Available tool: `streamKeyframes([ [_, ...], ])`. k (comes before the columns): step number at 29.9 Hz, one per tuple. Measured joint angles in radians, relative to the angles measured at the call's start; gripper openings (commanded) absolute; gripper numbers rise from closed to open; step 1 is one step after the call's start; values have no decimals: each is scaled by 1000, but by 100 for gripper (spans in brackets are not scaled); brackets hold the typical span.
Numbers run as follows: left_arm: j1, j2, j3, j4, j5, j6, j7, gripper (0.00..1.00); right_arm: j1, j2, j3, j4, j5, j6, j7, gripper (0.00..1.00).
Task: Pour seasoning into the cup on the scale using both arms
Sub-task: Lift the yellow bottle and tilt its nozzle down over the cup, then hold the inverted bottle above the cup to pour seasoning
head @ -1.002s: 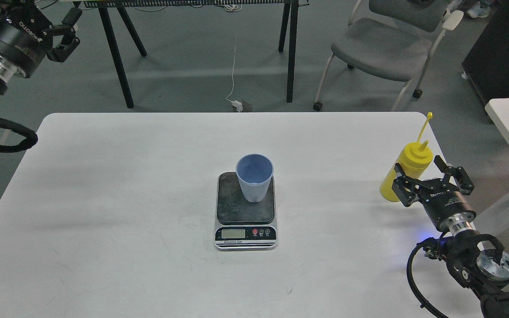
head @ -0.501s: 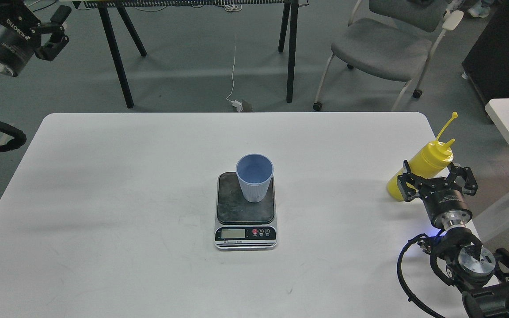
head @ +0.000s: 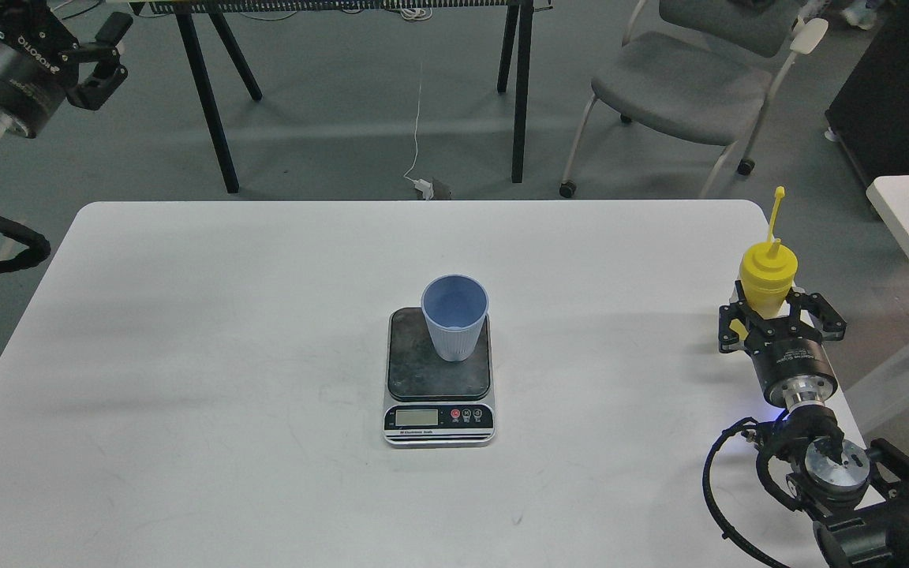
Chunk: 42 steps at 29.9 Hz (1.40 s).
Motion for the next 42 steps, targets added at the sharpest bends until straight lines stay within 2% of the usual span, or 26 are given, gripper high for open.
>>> streamKeyframes([
  [4,0,-2,-1,-7,1,1,0,98,25,-71,-1,89,-200,0,-1,26],
  [9,0,-11,-3,-9,1,0,0,98,113,-206,-4,252,-687,0,-5,26],
  [13,0,-36,-3,-9,2,0,0,98,197,-254,-28,360,-1007,0,-47,26],
  [17,-1,-57,-9,-8,2,2,0,98,377,-297,-183,394,-1188,-79,-68,27],
  [21,-1,-68,-12,-8,1,2,0,98,621,-312,-447,392,-1291,-203,-69,26],
  [25,-1,-86,-15,-8,1,4,0,98,829,-293,-673,378,-1365,-283,-69,26],
  [29,0,-109,-17,-8,0,8,0,98,949,-222,-821,362,-1414,-317,-69,26],
  [42,-1,-126,-18,-7,0,14,0,98,987,3,-1004,264,-1698,-435,-77,26],
])
